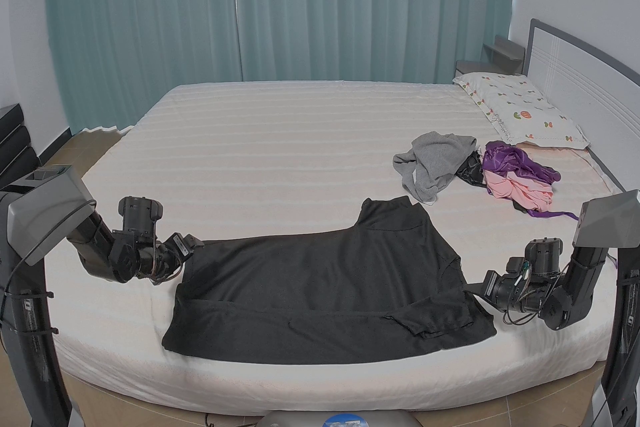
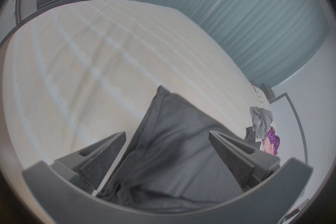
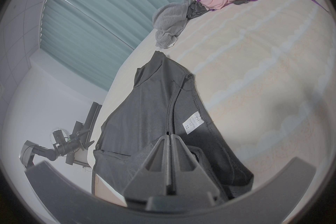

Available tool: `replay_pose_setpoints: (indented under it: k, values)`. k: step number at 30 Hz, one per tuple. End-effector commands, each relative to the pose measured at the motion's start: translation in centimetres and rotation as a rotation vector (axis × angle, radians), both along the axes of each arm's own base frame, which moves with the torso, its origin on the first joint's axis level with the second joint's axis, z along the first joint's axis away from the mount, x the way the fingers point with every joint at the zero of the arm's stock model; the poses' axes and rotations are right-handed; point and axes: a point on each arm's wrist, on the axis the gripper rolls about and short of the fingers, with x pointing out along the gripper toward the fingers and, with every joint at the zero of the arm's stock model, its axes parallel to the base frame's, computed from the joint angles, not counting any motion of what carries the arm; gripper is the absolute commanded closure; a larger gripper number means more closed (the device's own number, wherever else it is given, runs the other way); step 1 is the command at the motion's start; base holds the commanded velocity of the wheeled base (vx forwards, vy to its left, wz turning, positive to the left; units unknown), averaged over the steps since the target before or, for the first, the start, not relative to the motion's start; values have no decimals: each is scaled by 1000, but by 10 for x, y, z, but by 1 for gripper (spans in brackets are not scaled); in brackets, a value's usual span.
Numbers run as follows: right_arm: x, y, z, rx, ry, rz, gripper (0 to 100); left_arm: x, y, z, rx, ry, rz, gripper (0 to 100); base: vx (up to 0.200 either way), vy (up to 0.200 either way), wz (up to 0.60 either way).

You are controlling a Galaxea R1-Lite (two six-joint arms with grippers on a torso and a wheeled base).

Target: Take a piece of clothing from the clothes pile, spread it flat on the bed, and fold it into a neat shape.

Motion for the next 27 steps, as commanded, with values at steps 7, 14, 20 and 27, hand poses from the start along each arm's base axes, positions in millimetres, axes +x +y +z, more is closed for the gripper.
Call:
replay_pose_setpoints:
  k: [7, 14, 20, 27]
  values:
    - [0, 1, -3, 21, 16, 1, 100, 64, 6, -34, -26, -45, -41, 0, 0, 0, 0]
    - [0, 1, -3, 21, 17, 1, 100, 77, 6, -46, 3, -52, -53, 0, 0, 0, 0]
    - [0, 1, -3, 21, 20, 1, 100, 77, 12, -44, 4, -52, -37, 0, 0, 0, 0]
    - [0, 1, -4, 21, 20, 1, 100, 86, 19, -39, 15, -88, -11, 0, 0, 0, 0]
